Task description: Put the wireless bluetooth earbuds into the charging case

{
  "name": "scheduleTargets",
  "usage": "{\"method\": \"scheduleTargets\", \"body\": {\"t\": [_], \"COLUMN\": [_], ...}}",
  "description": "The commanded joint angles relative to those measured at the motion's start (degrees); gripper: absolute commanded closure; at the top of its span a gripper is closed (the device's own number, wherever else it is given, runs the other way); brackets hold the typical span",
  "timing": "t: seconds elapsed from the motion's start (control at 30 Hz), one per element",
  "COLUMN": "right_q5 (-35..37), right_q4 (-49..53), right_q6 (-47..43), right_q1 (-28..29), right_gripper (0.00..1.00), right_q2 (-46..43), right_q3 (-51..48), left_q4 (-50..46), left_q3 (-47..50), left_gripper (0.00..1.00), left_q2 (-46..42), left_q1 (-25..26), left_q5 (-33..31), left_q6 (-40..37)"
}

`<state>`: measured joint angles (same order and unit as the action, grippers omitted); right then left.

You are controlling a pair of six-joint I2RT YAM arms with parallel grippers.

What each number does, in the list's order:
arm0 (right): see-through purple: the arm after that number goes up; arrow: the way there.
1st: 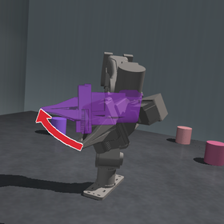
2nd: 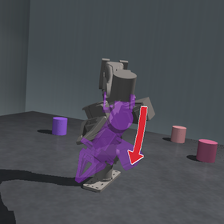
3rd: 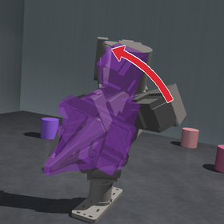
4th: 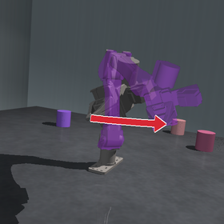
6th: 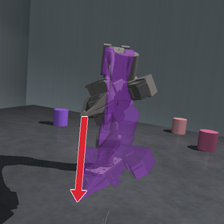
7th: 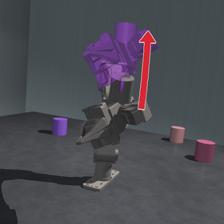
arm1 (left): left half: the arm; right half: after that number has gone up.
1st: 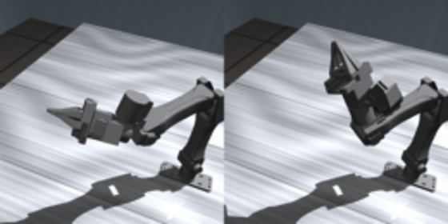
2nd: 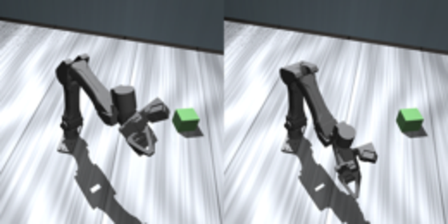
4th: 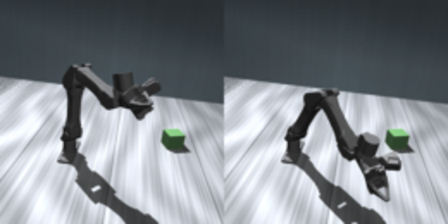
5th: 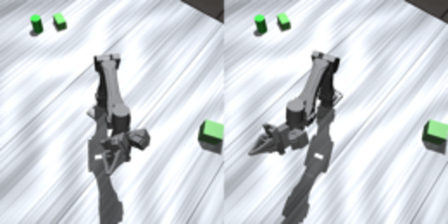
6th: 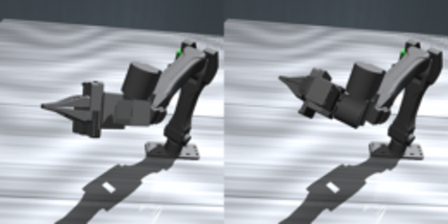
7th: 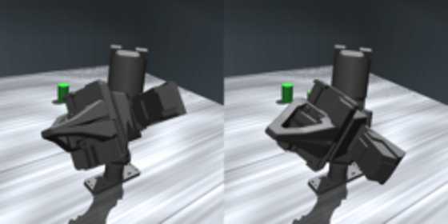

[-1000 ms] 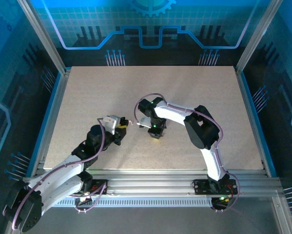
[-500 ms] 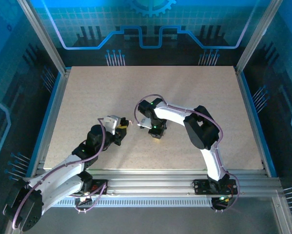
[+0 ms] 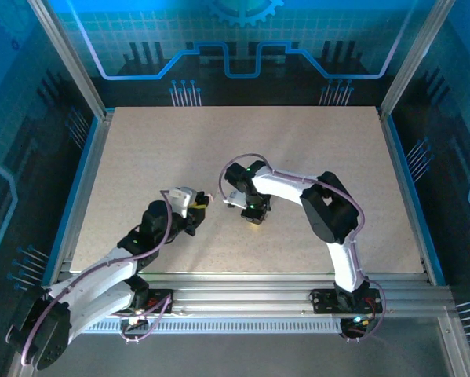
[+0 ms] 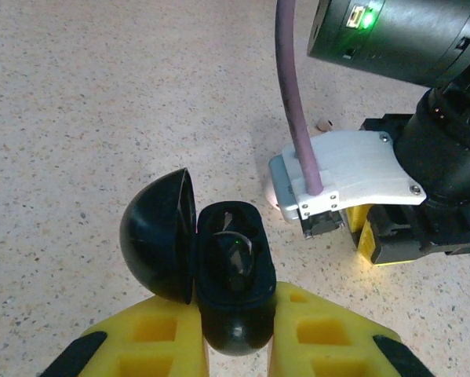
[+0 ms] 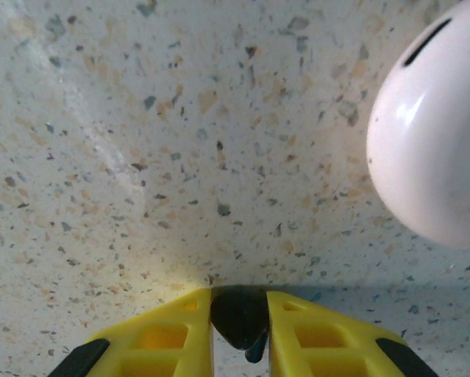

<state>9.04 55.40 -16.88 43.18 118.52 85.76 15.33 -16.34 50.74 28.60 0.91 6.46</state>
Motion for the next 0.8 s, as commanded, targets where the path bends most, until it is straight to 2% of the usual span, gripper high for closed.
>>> {"method": "scheduleTargets", "body": {"t": [0.0,0.4,0.77], "right_q5": [-1.6,-8.4,-14.8], "right_q4": [-2.5,-13.2,-23.8], "right_q6": [2.8,9.0,19.2], "right_q1": [-0.1,-4.2,-8.3], "right_gripper": [0.79,0.8,0.8], "right_q2": [-3.9,-16.2,-27.6], "right_q3": [-1.3,-9.5,-18.4], "left_q4": [2.1,6.7,12.4], "left_q3": [-1.9,-6.3,-7.9], "left_gripper": [0.82,0.83,0.83], "left_q2": [1.2,10.4,15.6], "left_q1": [-0.5,0.4,2.3], "left_q5": [2.1,5.6,7.1], "left_q6": [-1.3,-2.6,-5.5]}}
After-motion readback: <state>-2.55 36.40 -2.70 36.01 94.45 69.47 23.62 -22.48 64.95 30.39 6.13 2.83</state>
